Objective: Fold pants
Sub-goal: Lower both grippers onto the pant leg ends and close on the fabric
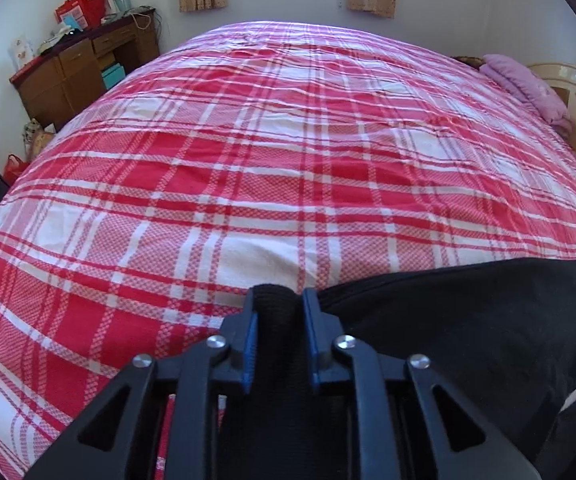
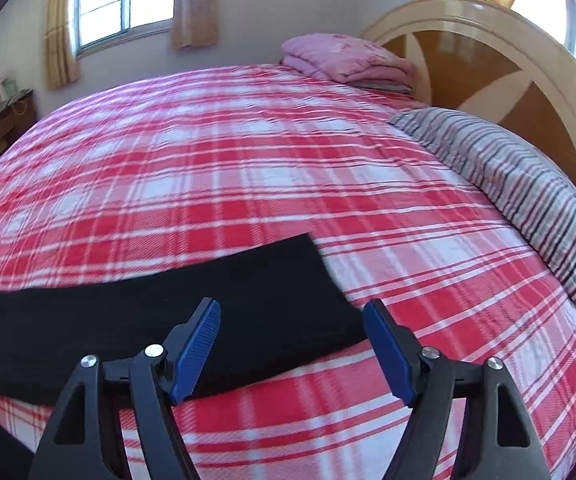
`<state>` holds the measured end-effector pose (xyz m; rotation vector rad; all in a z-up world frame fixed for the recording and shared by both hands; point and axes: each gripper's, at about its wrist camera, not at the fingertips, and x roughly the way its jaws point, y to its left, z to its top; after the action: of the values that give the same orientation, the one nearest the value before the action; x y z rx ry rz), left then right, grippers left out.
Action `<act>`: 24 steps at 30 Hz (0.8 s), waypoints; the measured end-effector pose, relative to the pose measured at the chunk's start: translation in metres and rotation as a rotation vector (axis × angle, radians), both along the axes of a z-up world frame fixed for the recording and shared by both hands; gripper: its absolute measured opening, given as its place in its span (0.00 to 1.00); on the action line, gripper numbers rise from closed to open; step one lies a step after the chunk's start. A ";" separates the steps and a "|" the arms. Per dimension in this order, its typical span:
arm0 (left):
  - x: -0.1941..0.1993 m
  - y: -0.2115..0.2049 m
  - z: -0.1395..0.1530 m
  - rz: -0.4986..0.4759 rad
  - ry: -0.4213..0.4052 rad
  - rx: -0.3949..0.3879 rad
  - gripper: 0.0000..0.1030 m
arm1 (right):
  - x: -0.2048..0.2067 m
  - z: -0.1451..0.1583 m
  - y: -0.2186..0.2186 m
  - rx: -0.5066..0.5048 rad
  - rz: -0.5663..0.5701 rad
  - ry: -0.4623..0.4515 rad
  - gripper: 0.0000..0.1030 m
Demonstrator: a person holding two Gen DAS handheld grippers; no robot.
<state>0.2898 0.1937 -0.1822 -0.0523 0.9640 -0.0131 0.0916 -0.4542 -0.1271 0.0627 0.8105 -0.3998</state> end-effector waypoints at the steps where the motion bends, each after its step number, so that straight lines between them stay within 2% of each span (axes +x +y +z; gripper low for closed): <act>1: 0.001 0.000 0.000 0.001 0.001 -0.001 0.18 | 0.003 0.002 -0.011 0.007 -0.019 -0.003 0.67; 8: 0.001 0.001 -0.002 0.007 0.004 -0.018 0.18 | 0.042 -0.008 -0.061 0.100 -0.049 0.014 0.65; 17: 0.003 -0.002 -0.001 -0.023 0.025 0.010 0.16 | 0.091 -0.039 -0.076 0.183 0.000 0.096 0.64; 18: 0.003 -0.003 0.000 -0.026 0.029 0.018 0.16 | 0.095 -0.045 -0.076 0.194 0.010 0.120 0.61; 20: 0.005 -0.005 0.000 -0.025 0.032 0.029 0.16 | 0.100 -0.054 -0.076 0.197 0.017 0.160 0.47; 22: 0.005 -0.007 0.000 -0.026 0.034 0.040 0.16 | 0.100 -0.058 -0.076 0.212 0.030 0.158 0.39; 24: 0.006 -0.007 -0.001 -0.027 0.035 0.045 0.16 | 0.100 -0.057 -0.075 0.236 0.045 0.151 0.27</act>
<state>0.2954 0.1865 -0.1832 0.0022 0.9993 -0.0156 0.1916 -0.5294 -0.1837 0.2357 1.0039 -0.2665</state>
